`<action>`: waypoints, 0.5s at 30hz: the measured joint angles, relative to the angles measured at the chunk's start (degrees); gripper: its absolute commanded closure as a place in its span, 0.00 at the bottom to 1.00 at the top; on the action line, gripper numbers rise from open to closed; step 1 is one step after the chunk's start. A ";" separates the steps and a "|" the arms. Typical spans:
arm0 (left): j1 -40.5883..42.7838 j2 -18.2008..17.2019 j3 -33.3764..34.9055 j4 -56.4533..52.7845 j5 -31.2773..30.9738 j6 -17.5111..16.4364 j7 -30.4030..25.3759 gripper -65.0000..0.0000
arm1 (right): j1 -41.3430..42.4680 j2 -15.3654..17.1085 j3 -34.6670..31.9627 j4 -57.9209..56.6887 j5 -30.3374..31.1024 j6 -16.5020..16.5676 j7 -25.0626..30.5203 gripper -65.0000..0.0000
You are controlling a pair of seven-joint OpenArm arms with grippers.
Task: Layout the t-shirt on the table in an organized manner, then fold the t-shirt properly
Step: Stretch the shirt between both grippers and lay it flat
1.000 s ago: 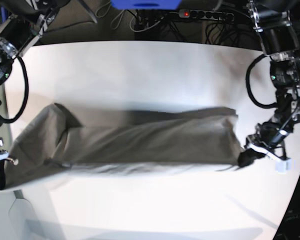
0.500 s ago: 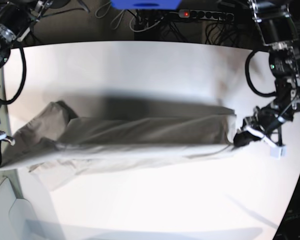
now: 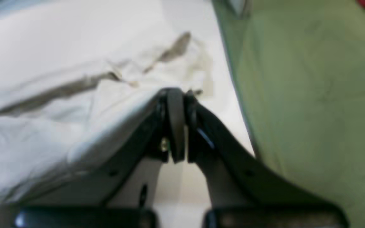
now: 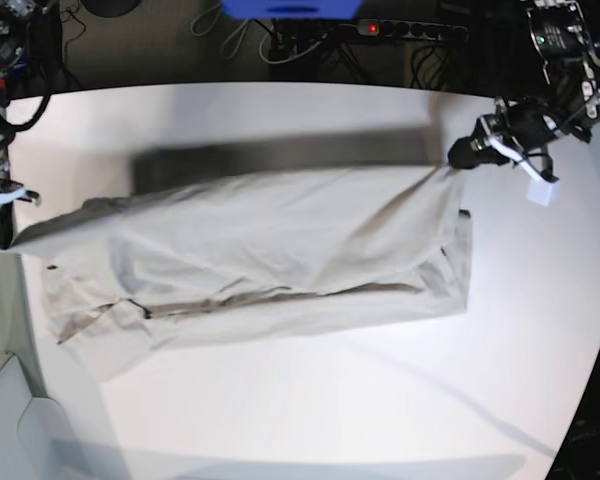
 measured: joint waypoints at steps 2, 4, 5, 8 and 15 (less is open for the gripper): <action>1.11 -1.55 0.24 0.00 0.09 0.02 1.03 1.00 | -0.50 0.00 0.02 0.02 0.17 0.00 0.17 1.00; 2.05 -2.51 -0.04 0.15 -0.09 0.02 1.55 1.00 | -0.48 0.00 0.07 0.02 0.20 0.00 0.17 1.00; 2.91 -3.15 -0.04 0.74 -0.04 0.02 1.79 1.00 | -0.50 0.02 0.07 0.02 0.20 0.00 0.20 1.00; 5.73 -4.96 -0.04 2.51 0.00 0.02 3.13 1.00 | -0.50 0.02 0.07 0.02 0.20 0.00 0.17 1.00; 6.47 -8.11 0.61 3.85 -0.04 0.11 8.35 0.74 | -0.48 -0.35 0.07 0.02 0.17 0.00 0.37 1.00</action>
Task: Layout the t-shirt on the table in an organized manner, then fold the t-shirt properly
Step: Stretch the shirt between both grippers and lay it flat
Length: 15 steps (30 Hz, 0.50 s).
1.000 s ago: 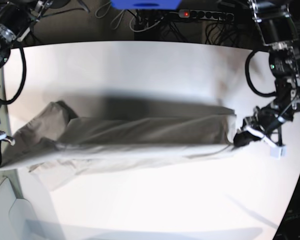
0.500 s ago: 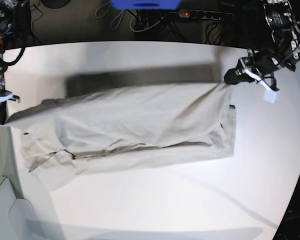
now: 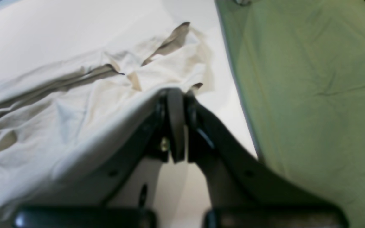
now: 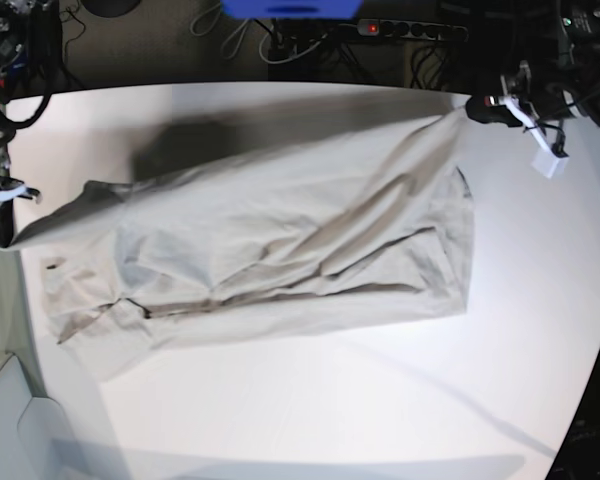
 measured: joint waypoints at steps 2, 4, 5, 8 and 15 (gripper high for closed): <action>-0.02 -0.26 0.00 0.07 0.02 0.00 0.02 0.61 | -0.04 -0.74 0.00 0.00 0.00 0.00 0.15 1.00; -0.04 -0.26 0.00 0.15 -0.02 -0.02 0.00 0.47 | -0.04 -0.79 0.00 0.00 0.02 0.00 -0.20 1.00; -0.02 -0.26 -0.02 0.15 0.00 -0.07 0.02 0.41 | -0.02 -0.72 0.00 0.00 0.00 -0.02 -0.15 1.00; -0.02 -0.26 -0.33 0.15 -0.09 -0.07 0.04 0.25 | -0.04 -0.74 0.00 0.00 0.00 0.00 -0.04 1.00; -2.03 0.09 -8.33 1.62 -0.24 -0.04 0.74 0.14 | -2.80 -0.44 0.52 0.00 -0.07 0.00 -0.37 1.00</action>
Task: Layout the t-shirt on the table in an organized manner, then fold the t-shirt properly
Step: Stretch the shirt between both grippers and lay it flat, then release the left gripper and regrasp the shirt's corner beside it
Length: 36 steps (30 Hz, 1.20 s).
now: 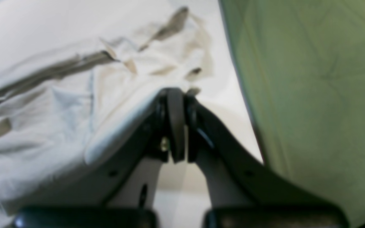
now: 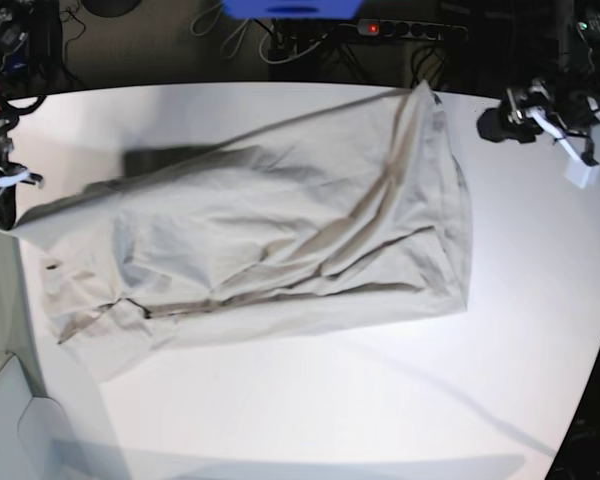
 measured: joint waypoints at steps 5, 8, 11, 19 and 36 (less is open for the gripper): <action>-10.08 0.15 -0.70 0.44 0.09 0.09 -0.44 0.14 | -1.29 -0.13 -0.15 0.00 -0.13 -0.02 0.59 1.00; -17.07 0.68 4.13 -2.43 0.09 0.20 -0.20 0.14 | -1.57 -0.26 -0.24 -0.17 -0.35 0.00 -0.09 1.00; -23.50 3.69 9.20 -8.28 7.50 0.52 -0.44 0.14 | -1.29 -0.13 -0.42 -0.20 -0.17 0.00 0.02 0.94; -28.50 9.33 26.18 -16.57 25.42 0.37 -14.03 0.14 | -1.20 -1.46 -0.15 -0.24 -0.15 -0.02 0.44 0.69; -32.15 8.72 30.40 -29.75 25.66 0.42 -23.34 0.22 | -1.64 -2.23 -0.15 -0.28 -0.15 -0.02 0.02 0.69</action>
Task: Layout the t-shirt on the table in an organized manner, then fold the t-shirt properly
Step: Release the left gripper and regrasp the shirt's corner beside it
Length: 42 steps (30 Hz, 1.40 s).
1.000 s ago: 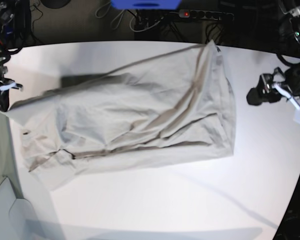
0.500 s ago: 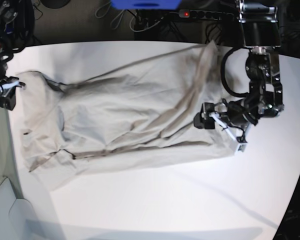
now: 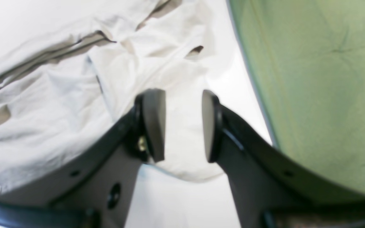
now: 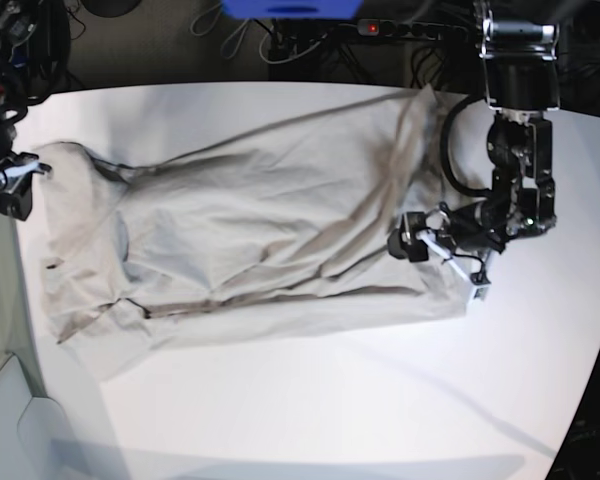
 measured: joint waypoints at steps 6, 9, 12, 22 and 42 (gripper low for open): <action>0.22 0.90 -0.35 -1.84 0.15 0.17 -2.29 0.70 | -1.01 0.02 0.00 0.00 0.00 0.02 0.07 0.69; 0.52 1.42 -0.15 -1.73 0.09 0.15 -2.19 0.74 | -1.95 0.17 0.00 -0.02 -0.07 0.00 -0.09 0.69; 1.14 1.40 -0.15 0.46 0.33 0.20 -1.29 0.75 | -2.08 0.50 0.02 -0.02 -0.17 0.02 0.00 0.69; -1.70 0.85 -9.88 2.34 0.11 0.39 -1.62 0.63 | -4.07 0.81 -0.33 -0.07 -0.15 0.02 -0.13 0.69; 21.20 2.78 -18.27 27.28 -9.55 0.22 15.87 0.04 | -4.98 2.80 -5.51 -6.45 0.04 0.02 0.31 0.69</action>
